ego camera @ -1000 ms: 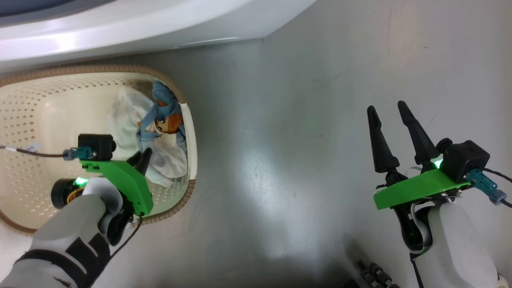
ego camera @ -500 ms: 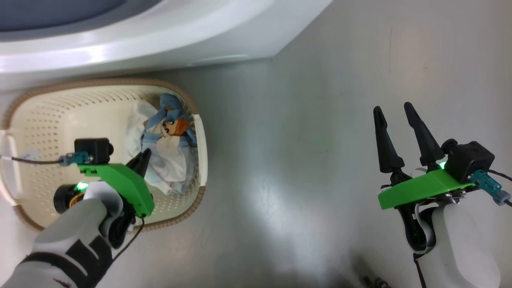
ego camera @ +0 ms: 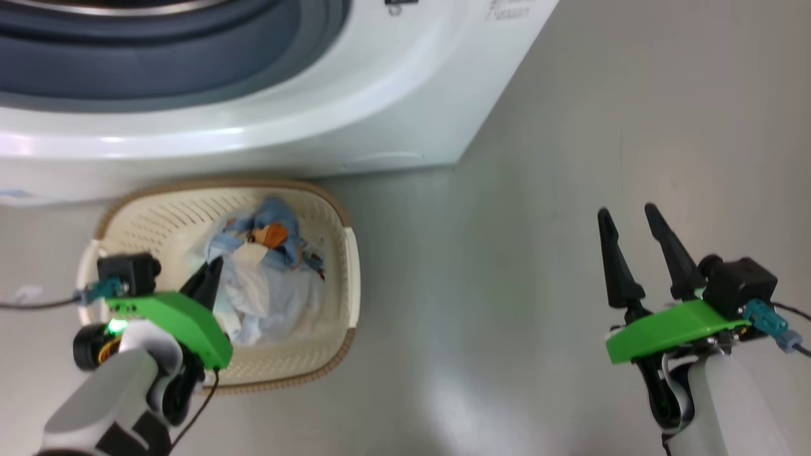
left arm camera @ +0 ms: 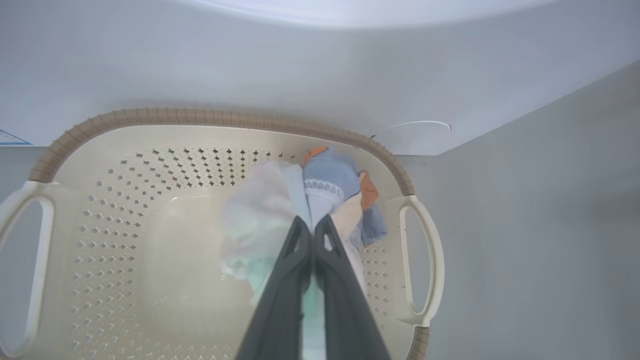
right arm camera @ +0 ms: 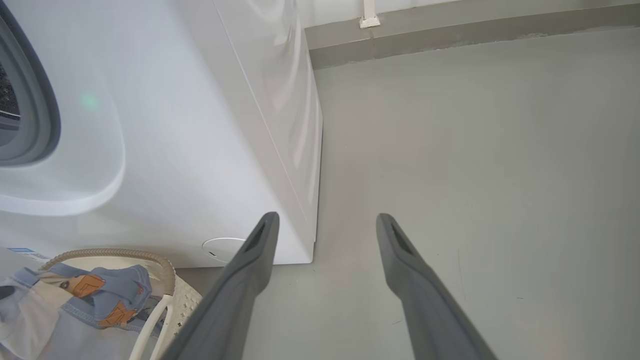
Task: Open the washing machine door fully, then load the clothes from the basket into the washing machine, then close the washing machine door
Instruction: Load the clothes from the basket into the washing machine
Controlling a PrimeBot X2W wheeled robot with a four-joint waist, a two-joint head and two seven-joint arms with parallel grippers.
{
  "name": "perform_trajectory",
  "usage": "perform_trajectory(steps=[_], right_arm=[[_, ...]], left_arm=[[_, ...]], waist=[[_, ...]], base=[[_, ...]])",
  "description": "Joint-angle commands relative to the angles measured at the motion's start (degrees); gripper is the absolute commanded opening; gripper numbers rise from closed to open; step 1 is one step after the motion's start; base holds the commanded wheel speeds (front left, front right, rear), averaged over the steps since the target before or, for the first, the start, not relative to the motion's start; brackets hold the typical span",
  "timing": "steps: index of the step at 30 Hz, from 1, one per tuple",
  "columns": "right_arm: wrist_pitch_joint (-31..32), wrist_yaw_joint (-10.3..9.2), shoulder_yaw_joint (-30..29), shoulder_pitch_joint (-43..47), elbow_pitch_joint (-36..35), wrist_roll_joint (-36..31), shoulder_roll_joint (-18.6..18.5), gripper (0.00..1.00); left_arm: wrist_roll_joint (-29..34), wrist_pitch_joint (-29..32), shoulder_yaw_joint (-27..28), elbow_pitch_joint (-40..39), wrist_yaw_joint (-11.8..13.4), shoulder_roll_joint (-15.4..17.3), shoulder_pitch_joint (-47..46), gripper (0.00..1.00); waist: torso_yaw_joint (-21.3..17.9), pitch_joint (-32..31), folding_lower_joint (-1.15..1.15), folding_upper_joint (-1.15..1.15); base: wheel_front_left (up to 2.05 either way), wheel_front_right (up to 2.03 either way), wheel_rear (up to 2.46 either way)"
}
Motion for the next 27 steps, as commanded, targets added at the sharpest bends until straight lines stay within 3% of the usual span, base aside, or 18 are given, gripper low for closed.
perform_trajectory(steps=[1, 27], right_arm=[[-0.68, 0.09, 1.02, 2.42, -0.71, -0.28, -0.1, 1.0], [-0.68, 0.09, -1.32, 14.5, -1.04, 1.42, -3.85, 1.0]], left_arm=[[2.49, -0.59, 3.99, -1.39, -0.09, 2.27, 2.31, 0.0], [30.76, -0.6, 37.71, -22.32, -0.09, -0.83, 27.45, 0.0]], waist=[[1.92, -5.79, 0.0, 0.0], [4.07, -23.31, 0.0, 0.0]], base=[[0.0, 0.0, 0.0], [0.0, 0.0, 0.0]])
